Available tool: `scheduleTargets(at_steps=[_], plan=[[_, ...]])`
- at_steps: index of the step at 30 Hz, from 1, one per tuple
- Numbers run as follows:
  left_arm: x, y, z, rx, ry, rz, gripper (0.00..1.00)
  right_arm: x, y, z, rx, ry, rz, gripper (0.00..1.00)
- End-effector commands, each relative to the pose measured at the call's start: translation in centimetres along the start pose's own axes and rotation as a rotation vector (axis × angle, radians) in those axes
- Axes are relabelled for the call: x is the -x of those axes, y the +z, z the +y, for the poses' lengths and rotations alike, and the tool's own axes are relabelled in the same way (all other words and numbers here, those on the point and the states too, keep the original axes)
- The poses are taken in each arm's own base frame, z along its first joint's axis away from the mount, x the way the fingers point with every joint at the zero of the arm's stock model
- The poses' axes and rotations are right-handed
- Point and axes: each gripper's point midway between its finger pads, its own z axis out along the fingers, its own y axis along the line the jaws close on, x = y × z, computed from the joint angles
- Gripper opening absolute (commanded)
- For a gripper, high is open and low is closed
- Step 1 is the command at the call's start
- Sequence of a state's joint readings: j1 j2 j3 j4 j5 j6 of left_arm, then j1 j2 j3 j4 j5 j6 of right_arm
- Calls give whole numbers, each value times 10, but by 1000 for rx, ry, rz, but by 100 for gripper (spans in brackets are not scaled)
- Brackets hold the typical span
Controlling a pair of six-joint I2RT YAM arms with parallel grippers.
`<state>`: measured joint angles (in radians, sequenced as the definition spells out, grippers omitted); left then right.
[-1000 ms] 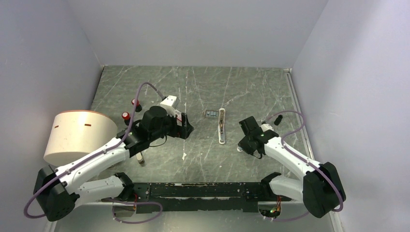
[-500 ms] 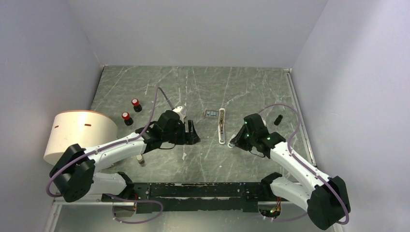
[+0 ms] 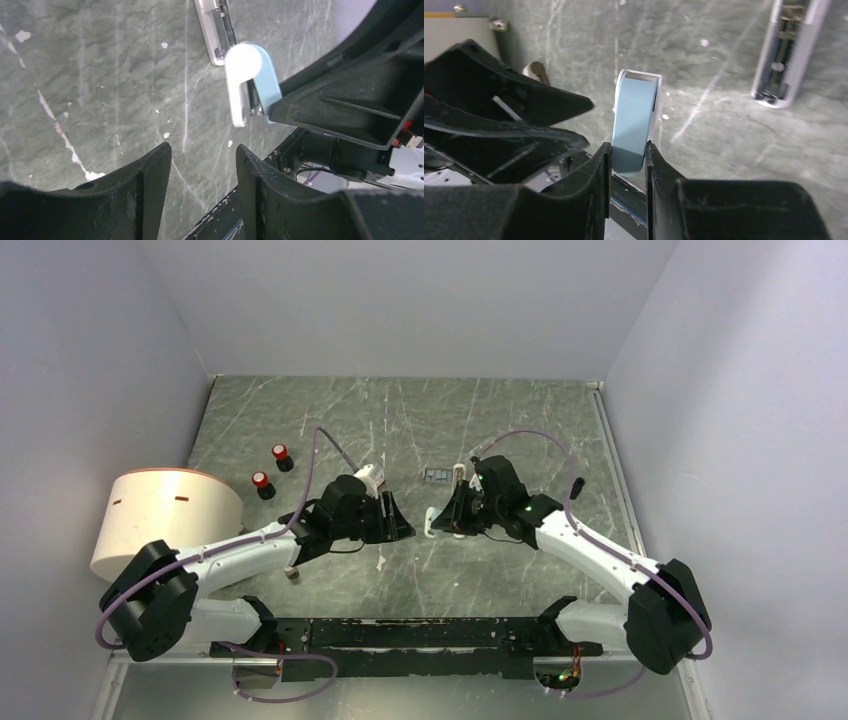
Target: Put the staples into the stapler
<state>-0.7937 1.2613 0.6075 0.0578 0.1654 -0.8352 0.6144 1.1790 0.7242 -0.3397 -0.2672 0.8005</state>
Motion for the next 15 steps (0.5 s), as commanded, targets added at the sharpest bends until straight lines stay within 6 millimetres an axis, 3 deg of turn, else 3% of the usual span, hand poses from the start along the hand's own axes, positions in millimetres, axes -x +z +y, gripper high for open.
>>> scheduleTargets(at_steps=[1, 8, 15], plan=[[5, -2, -24, -128, 18, -21, 55, 13, 2, 49, 186, -37, 6, 9], [9, -1, -30, -175, 30, -54, 54, 6, 13, 54, 192, -38, 45, 9], [7, 9, -19, -149, 63, -52, 35, -3, 18, 54, 192, -34, 78, 9]])
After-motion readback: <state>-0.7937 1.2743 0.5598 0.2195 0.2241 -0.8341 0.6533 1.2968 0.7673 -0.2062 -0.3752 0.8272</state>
